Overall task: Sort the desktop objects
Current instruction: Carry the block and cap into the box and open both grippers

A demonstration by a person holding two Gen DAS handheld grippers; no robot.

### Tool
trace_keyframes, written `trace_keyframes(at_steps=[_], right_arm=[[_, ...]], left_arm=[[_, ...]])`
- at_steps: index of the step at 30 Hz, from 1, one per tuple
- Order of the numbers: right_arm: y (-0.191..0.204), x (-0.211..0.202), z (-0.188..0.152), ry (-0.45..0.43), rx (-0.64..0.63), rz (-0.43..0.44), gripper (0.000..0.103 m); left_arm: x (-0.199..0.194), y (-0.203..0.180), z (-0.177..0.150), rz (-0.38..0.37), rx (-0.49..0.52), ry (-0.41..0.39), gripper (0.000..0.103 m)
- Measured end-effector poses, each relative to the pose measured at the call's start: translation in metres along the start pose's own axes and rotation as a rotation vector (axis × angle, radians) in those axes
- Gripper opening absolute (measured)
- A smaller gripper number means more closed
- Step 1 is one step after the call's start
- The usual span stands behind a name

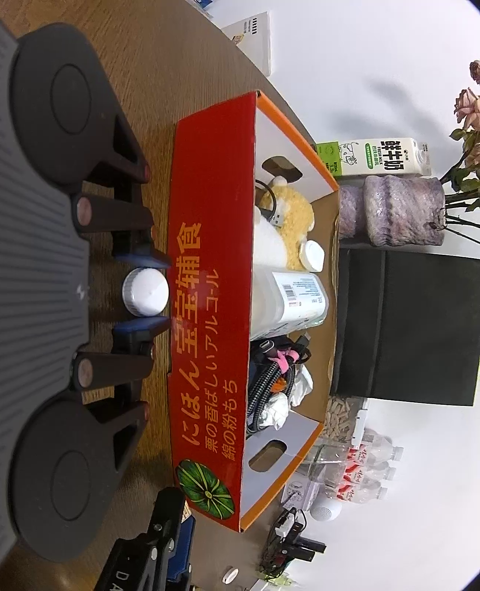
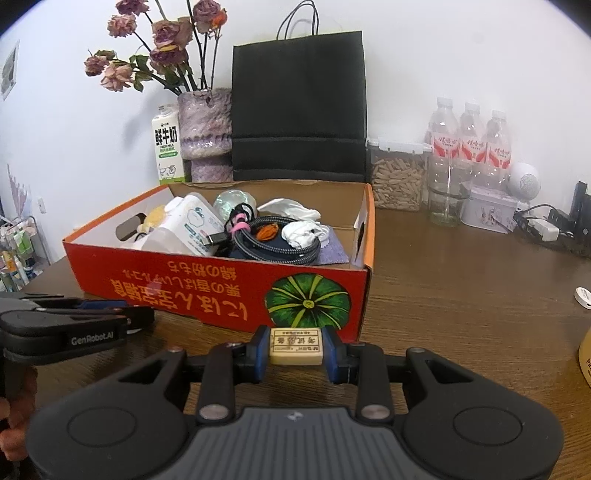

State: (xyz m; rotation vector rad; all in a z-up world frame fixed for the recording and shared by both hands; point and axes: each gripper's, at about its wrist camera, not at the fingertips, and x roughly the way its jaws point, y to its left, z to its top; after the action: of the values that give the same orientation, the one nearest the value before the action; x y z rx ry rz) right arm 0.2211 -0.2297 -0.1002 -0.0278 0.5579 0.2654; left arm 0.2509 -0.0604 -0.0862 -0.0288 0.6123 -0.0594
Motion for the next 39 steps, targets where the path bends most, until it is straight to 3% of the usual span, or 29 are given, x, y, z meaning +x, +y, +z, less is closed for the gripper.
trace_keyframes(at_steps=[13, 23, 39], right_arm=[[0.015, -0.023, 0.003, -0.056, 0.01, 0.019, 0.029], [0.028, -0.03, 0.026, -0.105, 0.018, 0.041, 0.029], [0.039, -0.009, 0.073, -0.163, 0.027, 0.042, 0.029]], left_arm=[[-0.033, 0.001, 0.003, -0.044, -0.003, -0.086, 0.029], [-0.054, 0.01, 0.025, -0.063, 0.0, -0.162, 0.029], [-0.045, 0.029, 0.069, -0.058, -0.033, -0.242, 0.029]])
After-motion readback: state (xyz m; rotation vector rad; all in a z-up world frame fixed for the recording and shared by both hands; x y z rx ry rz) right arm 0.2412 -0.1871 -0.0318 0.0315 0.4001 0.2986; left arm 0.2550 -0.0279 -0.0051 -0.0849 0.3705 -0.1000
